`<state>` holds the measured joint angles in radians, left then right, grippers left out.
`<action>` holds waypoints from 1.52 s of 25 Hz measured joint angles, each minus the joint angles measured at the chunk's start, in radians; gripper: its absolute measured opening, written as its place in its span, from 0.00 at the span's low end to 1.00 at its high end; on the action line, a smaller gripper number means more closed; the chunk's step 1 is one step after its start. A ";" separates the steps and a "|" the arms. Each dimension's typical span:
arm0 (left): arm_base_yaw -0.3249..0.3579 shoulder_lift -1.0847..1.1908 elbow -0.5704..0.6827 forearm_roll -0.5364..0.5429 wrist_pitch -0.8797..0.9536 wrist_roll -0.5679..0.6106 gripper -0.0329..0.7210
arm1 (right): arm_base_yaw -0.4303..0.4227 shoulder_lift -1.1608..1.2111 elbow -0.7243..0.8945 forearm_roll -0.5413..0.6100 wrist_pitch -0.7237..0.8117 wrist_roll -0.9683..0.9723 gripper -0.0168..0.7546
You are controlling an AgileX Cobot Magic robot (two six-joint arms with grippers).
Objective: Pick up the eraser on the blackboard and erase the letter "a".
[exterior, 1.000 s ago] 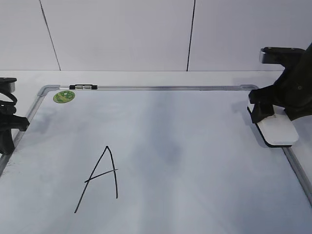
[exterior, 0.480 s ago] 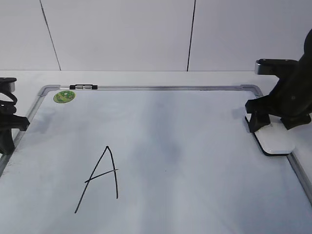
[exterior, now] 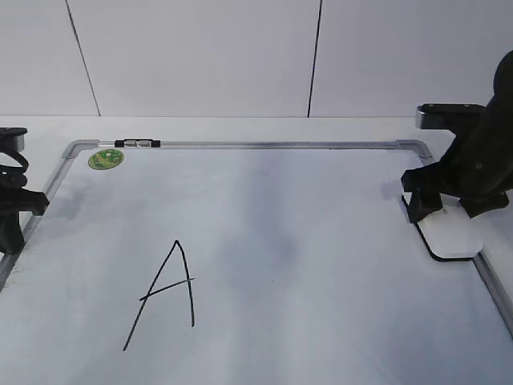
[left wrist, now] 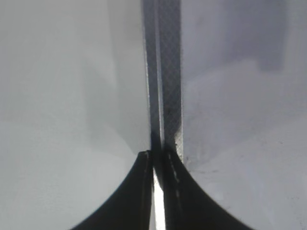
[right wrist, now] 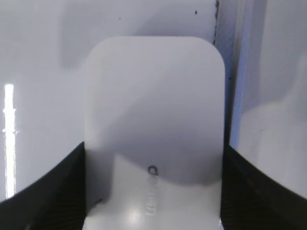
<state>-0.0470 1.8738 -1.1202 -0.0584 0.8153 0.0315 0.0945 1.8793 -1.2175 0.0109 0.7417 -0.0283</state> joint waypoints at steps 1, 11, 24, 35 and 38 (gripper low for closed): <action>0.000 0.000 0.000 0.000 0.000 0.000 0.07 | 0.000 0.000 0.000 0.000 0.002 0.000 0.71; 0.000 0.000 0.000 0.000 0.000 0.000 0.07 | 0.000 0.014 -0.064 -0.011 0.120 0.000 0.74; 0.000 0.000 0.000 0.000 0.000 0.000 0.07 | 0.000 0.014 -0.130 0.003 0.207 0.005 0.79; 0.000 0.000 0.000 0.000 0.000 0.000 0.07 | 0.000 0.014 -0.411 0.018 0.473 0.015 0.79; 0.002 0.000 0.000 -0.006 -0.003 0.003 0.10 | 0.000 0.014 -0.453 0.037 0.477 0.016 0.79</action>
<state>-0.0454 1.8738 -1.1202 -0.0642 0.8123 0.0349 0.0945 1.8937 -1.6703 0.0481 1.2190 -0.0127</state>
